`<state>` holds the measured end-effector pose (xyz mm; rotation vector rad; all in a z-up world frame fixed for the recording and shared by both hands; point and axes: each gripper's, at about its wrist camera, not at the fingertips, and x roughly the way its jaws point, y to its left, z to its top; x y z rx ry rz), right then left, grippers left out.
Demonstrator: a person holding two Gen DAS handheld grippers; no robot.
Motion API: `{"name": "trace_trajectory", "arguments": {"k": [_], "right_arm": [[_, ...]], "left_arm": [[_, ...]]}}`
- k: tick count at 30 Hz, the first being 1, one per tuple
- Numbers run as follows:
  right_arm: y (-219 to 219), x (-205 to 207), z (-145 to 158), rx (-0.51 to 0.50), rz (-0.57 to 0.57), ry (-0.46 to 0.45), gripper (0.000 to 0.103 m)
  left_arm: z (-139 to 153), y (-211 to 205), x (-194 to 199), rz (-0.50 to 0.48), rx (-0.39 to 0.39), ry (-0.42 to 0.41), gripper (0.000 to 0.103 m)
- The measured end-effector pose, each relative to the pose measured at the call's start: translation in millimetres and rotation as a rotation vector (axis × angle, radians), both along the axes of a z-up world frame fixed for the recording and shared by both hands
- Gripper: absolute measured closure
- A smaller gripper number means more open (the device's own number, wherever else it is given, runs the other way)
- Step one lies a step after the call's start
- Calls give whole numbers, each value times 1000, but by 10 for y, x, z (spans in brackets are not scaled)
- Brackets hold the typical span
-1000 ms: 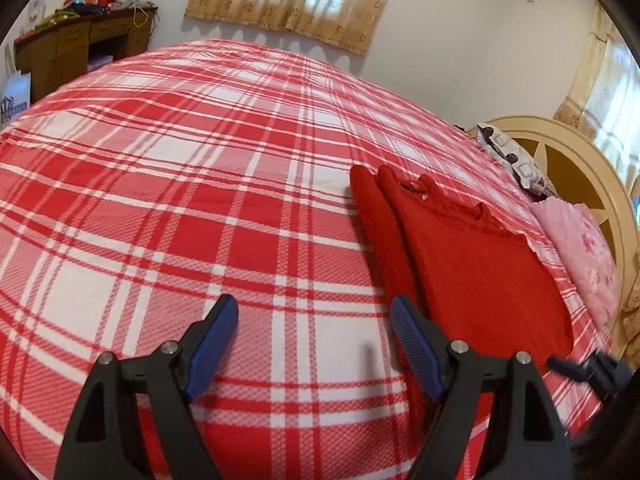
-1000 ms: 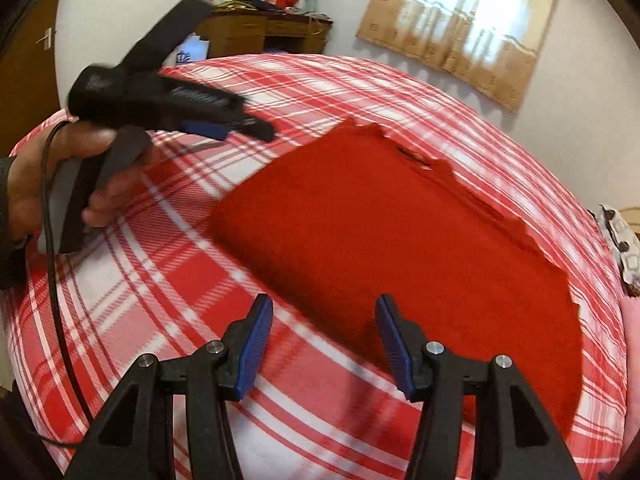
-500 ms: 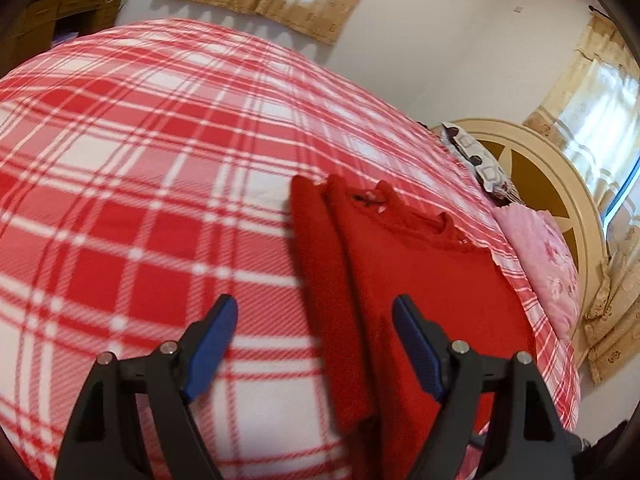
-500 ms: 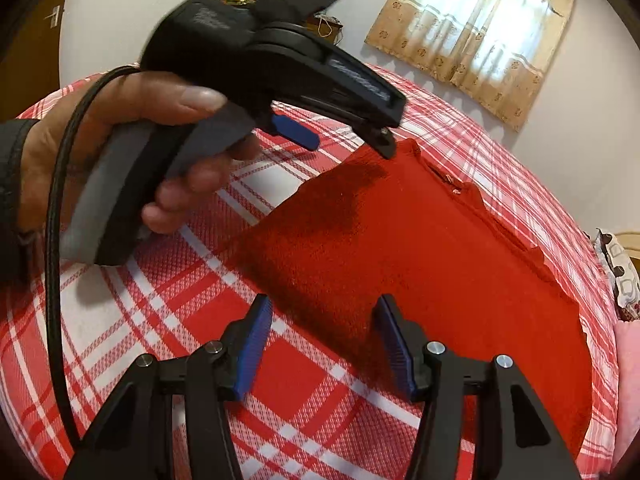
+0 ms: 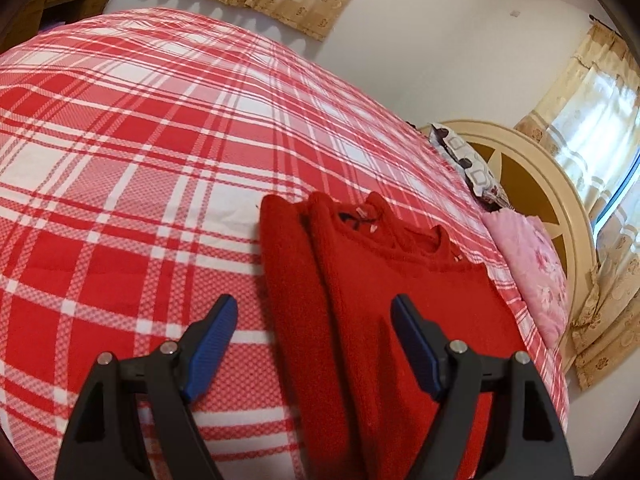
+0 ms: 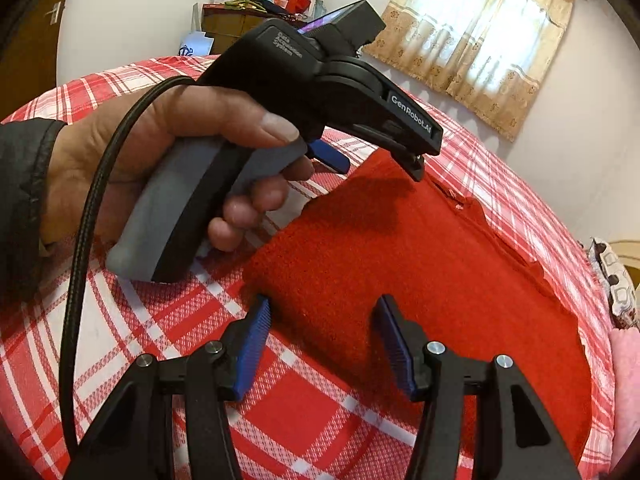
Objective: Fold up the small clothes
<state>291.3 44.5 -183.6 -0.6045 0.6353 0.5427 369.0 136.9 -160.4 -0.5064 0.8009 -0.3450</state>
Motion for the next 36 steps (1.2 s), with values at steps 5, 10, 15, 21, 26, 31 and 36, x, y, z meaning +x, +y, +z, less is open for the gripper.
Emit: {"name": "trace_trajectory", "arguments": {"k": [5,10,15,21,26,31,36], "right_arm": [[40,-22,1,-16,4,-19,48],[43,-38,9,-18,11,-18,66],[55,-97,30,-9,23,-9,95],[-34,-65,113,63,11,25,96],[-153,-52,177,121,3,48,96],[-278,-60,252,161,-5,58,96],[-468,-57,347,216,-24,70,97]], "left_arm": [[-28,47,-5,13,-41,-10,28],[-65,52,30,-3,-66,5,53],[-70,42,40,-29,-93,4,86],[-95,79,40,-30,-140,10,88],[-107,88,73,-38,-160,32,89],[-141,159,86,-31,-222,78,89],[-55,136,42,-14,-280,81,90]]}}
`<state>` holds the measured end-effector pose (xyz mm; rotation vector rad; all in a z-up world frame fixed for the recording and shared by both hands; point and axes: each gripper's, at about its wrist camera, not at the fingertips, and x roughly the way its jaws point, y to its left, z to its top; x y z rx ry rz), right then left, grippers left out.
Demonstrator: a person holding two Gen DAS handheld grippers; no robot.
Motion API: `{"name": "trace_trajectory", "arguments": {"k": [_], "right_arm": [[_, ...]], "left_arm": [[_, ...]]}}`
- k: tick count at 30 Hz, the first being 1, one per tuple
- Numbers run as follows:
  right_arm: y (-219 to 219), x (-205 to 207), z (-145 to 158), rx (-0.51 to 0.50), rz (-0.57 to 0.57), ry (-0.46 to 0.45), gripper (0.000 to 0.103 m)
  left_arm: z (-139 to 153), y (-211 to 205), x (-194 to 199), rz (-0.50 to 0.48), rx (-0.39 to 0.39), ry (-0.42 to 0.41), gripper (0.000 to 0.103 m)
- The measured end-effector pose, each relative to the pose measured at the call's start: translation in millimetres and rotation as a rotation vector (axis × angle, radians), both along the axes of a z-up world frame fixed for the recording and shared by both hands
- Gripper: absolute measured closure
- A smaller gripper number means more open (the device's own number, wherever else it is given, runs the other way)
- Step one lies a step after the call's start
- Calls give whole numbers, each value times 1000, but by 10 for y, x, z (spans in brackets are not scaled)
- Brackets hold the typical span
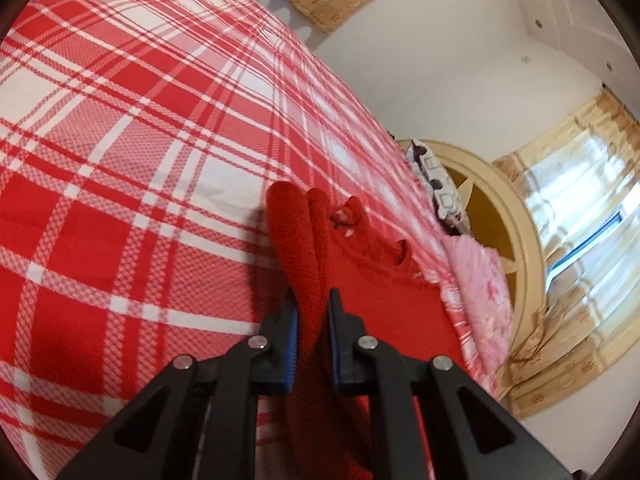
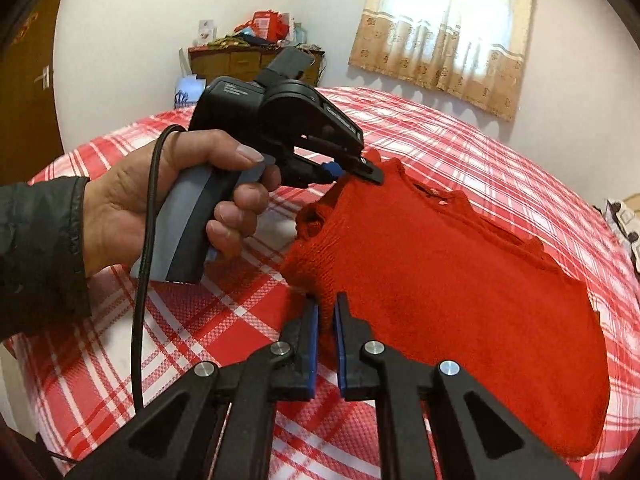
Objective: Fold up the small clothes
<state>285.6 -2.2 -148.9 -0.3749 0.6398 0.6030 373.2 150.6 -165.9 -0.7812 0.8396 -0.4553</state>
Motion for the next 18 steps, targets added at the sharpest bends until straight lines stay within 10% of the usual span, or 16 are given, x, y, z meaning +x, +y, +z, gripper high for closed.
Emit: {"name": "trace_trajectory", "arguments": {"k": [18], "right_arm": [[-869,23,276,201,-125,20,97]], "left_arm": [[644,-729,57,-50,-42,-99,90]]}}
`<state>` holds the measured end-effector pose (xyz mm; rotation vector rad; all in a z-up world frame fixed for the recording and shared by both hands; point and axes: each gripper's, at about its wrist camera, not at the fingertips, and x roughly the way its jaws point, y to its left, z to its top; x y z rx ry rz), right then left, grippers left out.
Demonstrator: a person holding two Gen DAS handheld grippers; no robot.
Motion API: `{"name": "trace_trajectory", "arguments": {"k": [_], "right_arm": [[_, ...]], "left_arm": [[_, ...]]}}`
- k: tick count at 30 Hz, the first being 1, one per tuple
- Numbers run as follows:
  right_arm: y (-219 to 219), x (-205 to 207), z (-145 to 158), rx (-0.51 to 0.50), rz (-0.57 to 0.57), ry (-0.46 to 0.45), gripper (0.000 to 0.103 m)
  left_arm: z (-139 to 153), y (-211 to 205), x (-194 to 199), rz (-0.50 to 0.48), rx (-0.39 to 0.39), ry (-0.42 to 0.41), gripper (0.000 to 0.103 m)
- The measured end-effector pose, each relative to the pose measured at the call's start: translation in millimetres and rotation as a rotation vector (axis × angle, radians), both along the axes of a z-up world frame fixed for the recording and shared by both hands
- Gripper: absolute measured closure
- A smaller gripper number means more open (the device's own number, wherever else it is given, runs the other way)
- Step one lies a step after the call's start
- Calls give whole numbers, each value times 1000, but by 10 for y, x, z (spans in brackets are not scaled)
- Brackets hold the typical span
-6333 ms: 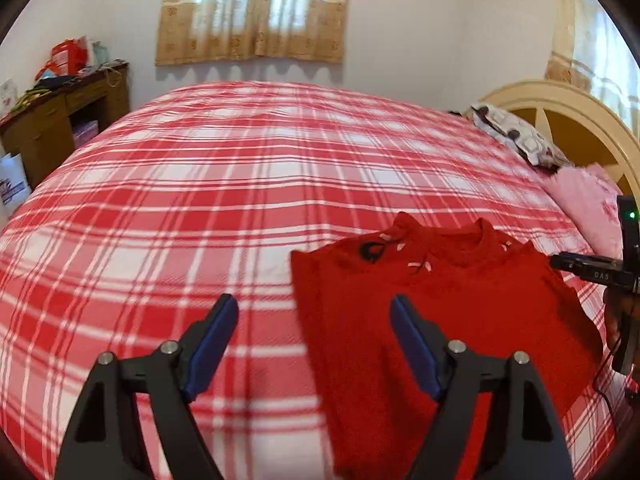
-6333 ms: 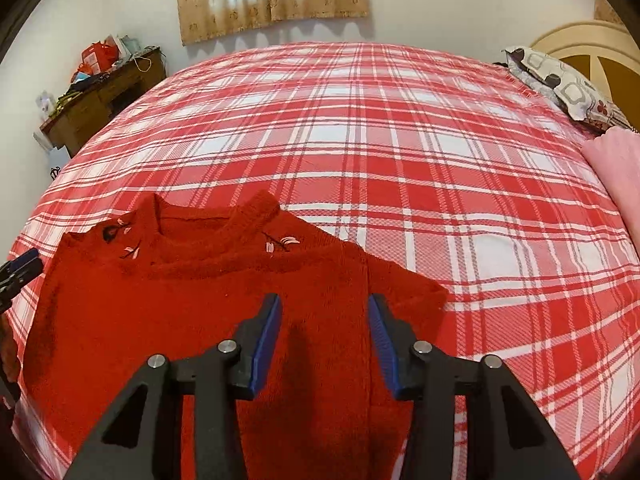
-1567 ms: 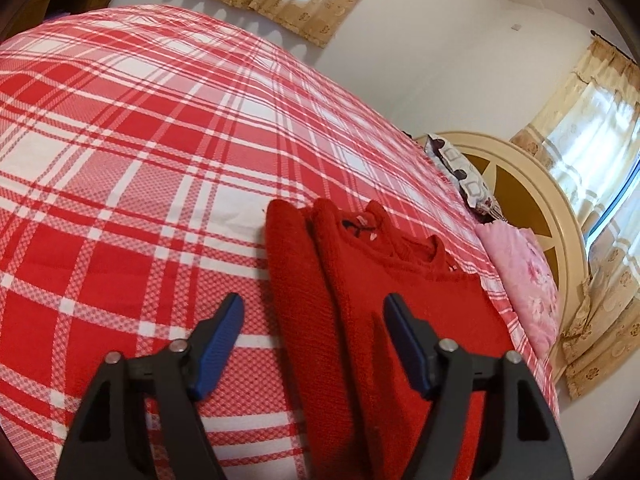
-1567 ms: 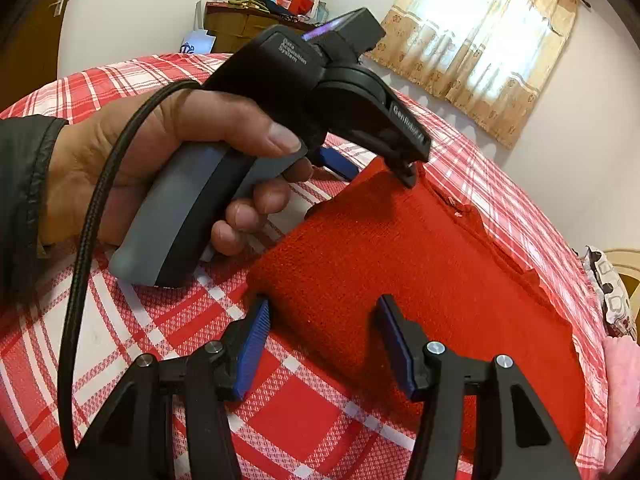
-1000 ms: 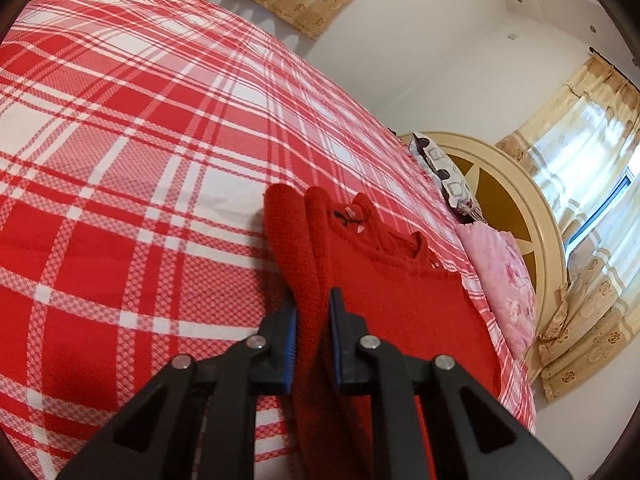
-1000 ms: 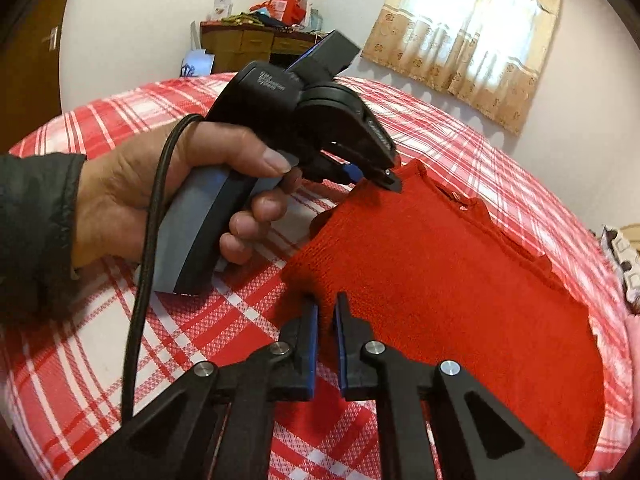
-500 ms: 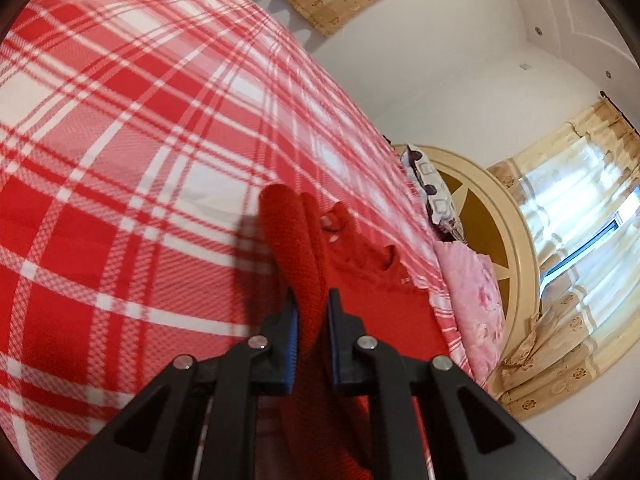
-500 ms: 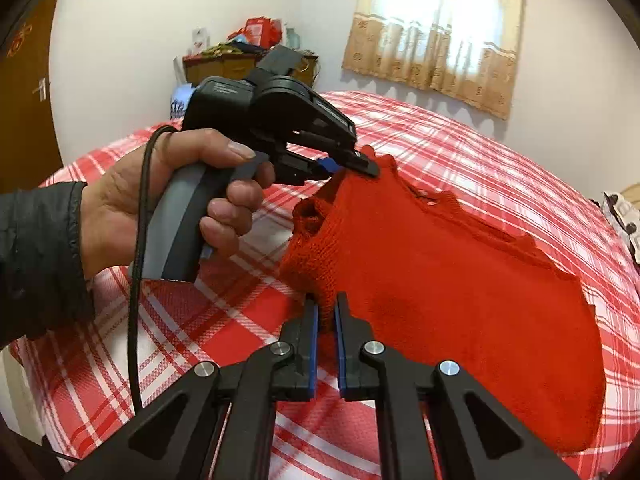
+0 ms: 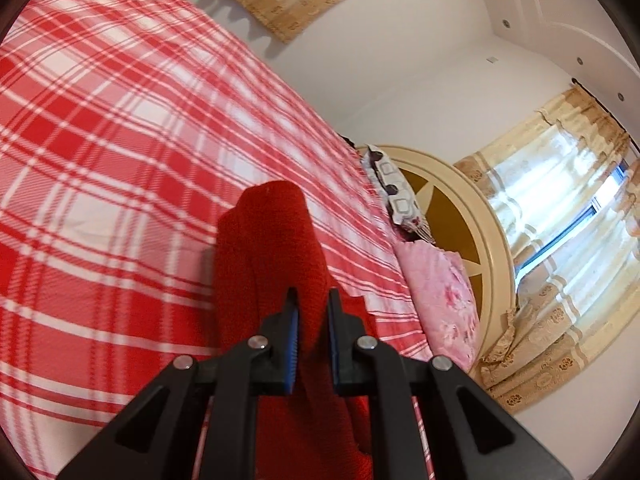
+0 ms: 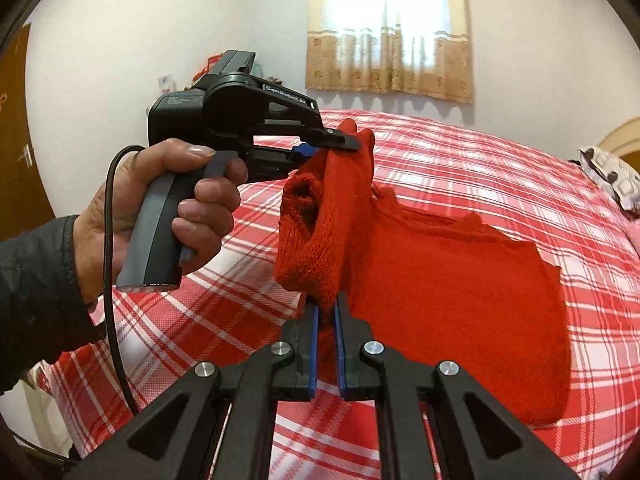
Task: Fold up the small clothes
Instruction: 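Lift the side edge with the left tool and fold it over the sweater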
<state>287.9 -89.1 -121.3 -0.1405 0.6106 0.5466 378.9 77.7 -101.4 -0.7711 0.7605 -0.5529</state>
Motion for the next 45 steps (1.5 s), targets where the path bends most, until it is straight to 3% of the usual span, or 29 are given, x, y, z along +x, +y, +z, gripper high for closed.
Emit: {"name": "trace_trajectory", "arguments": {"k": [18,35,40,45], "right_arm": [[-899,20,-3,107,-121,51,97],[-1747,52,-389,230,-272,231,97],[-1976,109,-528,315,-315,299,97],[-2075,110,-566,338,-348,314,97]], "left_arm": [[215,-987,152,-141,71,-54,90],[11,-1962,259,-277,185,-17,91],[-8,-2207,208,-304,282,-34,89],[137,-2170,12,-311,352,-117,88]]}}
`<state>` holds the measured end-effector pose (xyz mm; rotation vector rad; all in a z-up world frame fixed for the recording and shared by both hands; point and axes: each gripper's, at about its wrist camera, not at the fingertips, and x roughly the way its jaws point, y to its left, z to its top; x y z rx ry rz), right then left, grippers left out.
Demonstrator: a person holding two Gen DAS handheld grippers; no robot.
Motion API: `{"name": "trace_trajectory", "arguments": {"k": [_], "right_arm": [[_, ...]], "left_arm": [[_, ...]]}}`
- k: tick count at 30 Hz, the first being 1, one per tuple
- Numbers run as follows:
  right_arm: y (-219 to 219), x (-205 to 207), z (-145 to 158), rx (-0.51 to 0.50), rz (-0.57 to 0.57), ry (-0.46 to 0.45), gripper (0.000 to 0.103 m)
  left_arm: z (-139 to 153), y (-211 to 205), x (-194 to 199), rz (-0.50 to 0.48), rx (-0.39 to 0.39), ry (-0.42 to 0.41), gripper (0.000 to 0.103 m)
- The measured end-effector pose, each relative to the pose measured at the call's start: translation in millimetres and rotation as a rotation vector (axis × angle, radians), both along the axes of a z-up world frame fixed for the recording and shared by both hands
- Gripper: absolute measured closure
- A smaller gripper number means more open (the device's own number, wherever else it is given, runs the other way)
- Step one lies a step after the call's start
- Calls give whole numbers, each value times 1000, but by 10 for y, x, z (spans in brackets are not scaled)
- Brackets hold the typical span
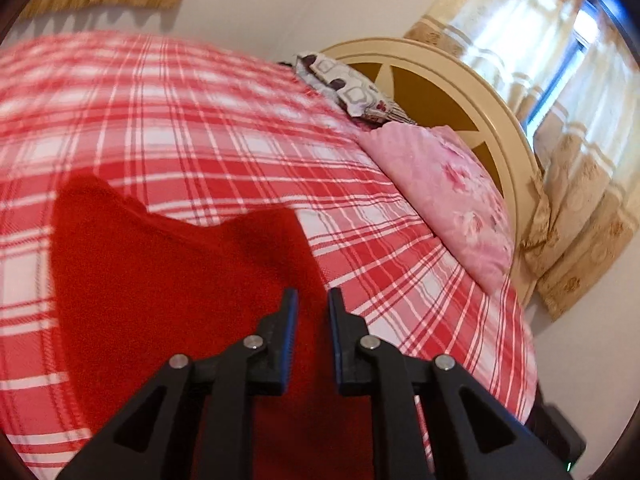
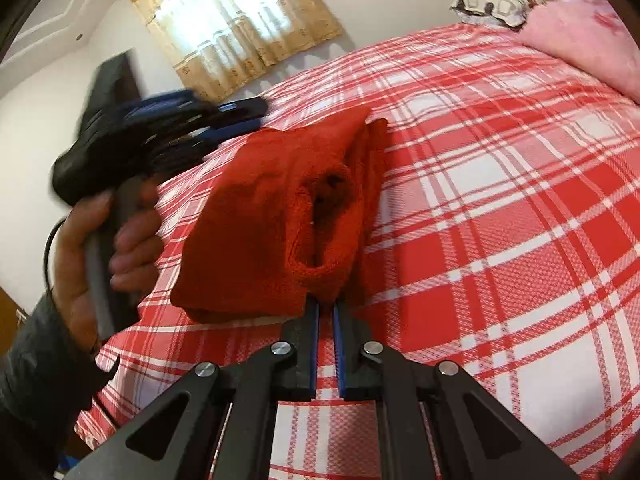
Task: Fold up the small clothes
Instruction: 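Lift the side edge with the left tool and fold it over the sweater, then open the left tool to release the fold while the right tool presses the bundle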
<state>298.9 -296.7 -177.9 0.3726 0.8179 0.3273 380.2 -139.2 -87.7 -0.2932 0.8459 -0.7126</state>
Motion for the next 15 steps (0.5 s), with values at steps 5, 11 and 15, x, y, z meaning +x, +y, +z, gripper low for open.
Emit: {"name": "trace_trajectory", "arguments": {"k": [5,11,15], "right_arm": [[-51,9,-43,17,-14,17,97],[-149,-155,217,-25,-122,-81,83],[-70,-79,485,-24,-94,-159,41]], "left_arm": [[55,276,-350,59,98,-125,51],[-281,451,-689,115,283,-180,50],[-371,530,-749,133,221,-183,31]]}}
